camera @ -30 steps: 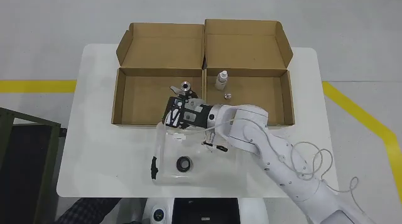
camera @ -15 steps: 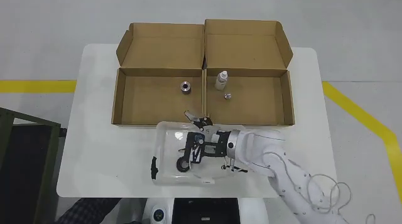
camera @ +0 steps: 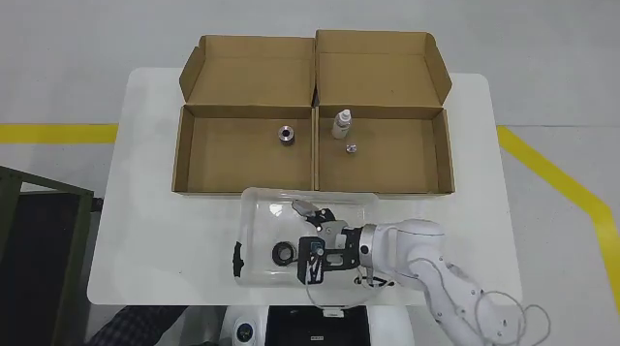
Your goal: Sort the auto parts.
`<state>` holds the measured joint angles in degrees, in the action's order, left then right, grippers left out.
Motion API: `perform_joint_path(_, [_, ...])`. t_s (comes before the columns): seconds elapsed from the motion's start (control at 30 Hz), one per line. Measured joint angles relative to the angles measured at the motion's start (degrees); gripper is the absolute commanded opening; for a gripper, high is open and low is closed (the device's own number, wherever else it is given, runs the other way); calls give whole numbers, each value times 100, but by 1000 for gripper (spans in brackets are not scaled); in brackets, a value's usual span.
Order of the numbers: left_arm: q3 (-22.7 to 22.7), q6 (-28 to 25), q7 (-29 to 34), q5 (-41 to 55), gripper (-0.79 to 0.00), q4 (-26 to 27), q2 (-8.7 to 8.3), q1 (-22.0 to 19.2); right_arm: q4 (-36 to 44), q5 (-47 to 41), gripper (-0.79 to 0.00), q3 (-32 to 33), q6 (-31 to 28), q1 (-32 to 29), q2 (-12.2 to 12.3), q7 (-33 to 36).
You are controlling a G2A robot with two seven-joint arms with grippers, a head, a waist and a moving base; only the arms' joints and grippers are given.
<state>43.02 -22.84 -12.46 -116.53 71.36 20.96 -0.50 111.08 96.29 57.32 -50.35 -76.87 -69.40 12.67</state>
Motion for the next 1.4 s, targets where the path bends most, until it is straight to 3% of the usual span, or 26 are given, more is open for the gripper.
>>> perform_joint_path(0.5, [0,0,0,0,0,0,0,0,-615,-217,-80,-416,100,279,-37,246])
perform_joint_path(0.77, [0,0,0,0,0,0,0,0,-1112,-428,-126,-786,41,673,-123,358])
perform_joint_path(0.93, [0,0,0,0,0,0,0,0,-1408,-587,-394,-983,117,933,-192,429])
perform_joint_path(1.3, [0,0,0,0,0,0,0,0,-1635,-876,-443,-1203,-44,1197,-248,334])
perform_joint_path(1.4, [0,0,0,0,0,0,0,0,-1707,-956,-545,-1238,-34,1256,-262,284])
